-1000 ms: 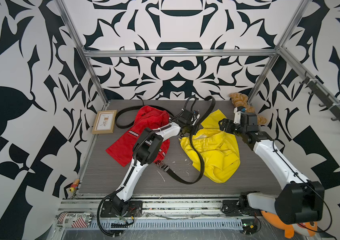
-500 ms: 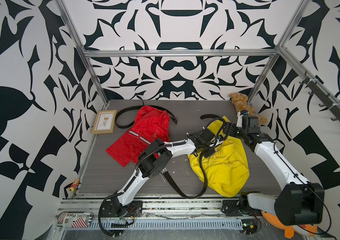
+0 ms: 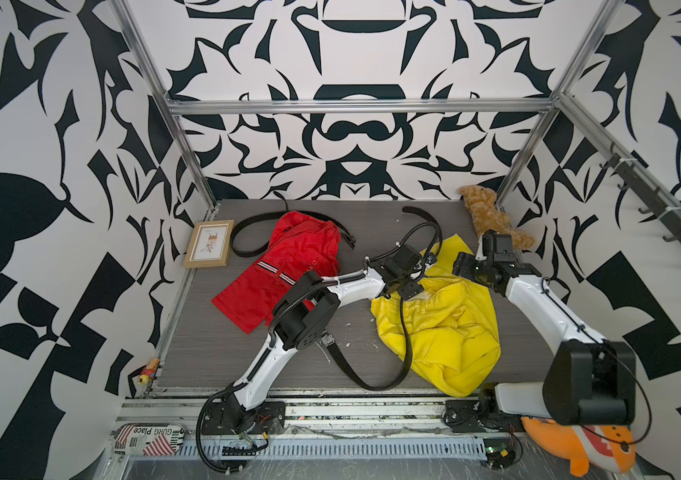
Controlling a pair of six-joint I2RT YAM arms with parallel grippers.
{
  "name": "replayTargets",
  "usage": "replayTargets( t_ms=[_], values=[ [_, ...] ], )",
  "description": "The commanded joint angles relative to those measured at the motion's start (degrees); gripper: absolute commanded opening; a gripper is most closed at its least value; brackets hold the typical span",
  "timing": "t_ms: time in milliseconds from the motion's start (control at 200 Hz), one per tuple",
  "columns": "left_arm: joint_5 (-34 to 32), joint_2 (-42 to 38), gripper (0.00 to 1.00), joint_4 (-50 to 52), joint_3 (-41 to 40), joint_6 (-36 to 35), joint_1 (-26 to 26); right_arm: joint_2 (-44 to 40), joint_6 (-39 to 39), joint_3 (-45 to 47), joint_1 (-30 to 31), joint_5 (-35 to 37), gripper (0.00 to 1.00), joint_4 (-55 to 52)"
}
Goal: Remove the belt from the trousers
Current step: Place the belt at the center of the board, then adjust the trousers at the center of the board.
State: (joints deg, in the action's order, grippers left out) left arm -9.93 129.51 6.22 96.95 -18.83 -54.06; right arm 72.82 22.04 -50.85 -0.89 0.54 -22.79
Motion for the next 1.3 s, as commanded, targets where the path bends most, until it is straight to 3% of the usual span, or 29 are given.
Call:
replayTargets(
  t_ms=[0, 140, 260, 425, 650, 780, 875, 1080, 1205, 1295],
  values=[
    [-1.3, -8.5, 1.00, -3.8, -5.0, 0.5, -0.3, -8.9, 5.4, 4.2, 0.2, -2.1, 0.78, -4.3],
    [-1.8, -17.3, 0.99, -4.2, -11.1, 4.1, -0.3, -17.1, 11.1, 11.2, 2.6, -5.5, 0.76, -8.6],
    [-2.0, -25.1, 1.00, -5.6, -18.0, 8.9, -0.3, -19.1, 17.0, 18.3, 8.4, -5.3, 0.76, -5.6],
    [-2.1, -31.8, 0.99, -3.6, -24.0, 13.8, -0.3, -8.3, 23.5, 23.9, 15.2, -4.9, 0.74, 8.3],
    [-4.7, -36.9, 0.99, -0.9, -30.4, 18.1, 0.5, 8.3, 24.5, 21.0, 16.1, -5.6, 0.71, 23.7],
    [-4.8, -39.3, 0.99, 0.1, -32.6, 20.7, 2.3, 13.1, 21.3, 16.2, 16.1, -5.2, 0.71, 24.7],
    [-4.9, -41.9, 0.99, 0.1, -35.0, 22.6, 4.4, 12.2, 15.7, 11.5, 16.1, -2.5, 0.73, 18.2],
    [-4.8, -51.1, 0.99, -0.5, -41.9, 25.1, 12.6, 1.3, 0.9, 4.8, 16.1, 0.2, 0.87, 0.0],
    [-4.1, -55.9, 0.99, -5.2, -47.8, 24.5, 19.3, -5.9, -5.8, 4.8, 16.0, 2.2, 0.97, -1.8],
    [-3.0, -60.3, 0.99, -10.4, -52.9, 24.0, 24.8, -8.1, -11.4, 5.0, 15.6, 5.0, 0.99, 0.3]
  ],
)
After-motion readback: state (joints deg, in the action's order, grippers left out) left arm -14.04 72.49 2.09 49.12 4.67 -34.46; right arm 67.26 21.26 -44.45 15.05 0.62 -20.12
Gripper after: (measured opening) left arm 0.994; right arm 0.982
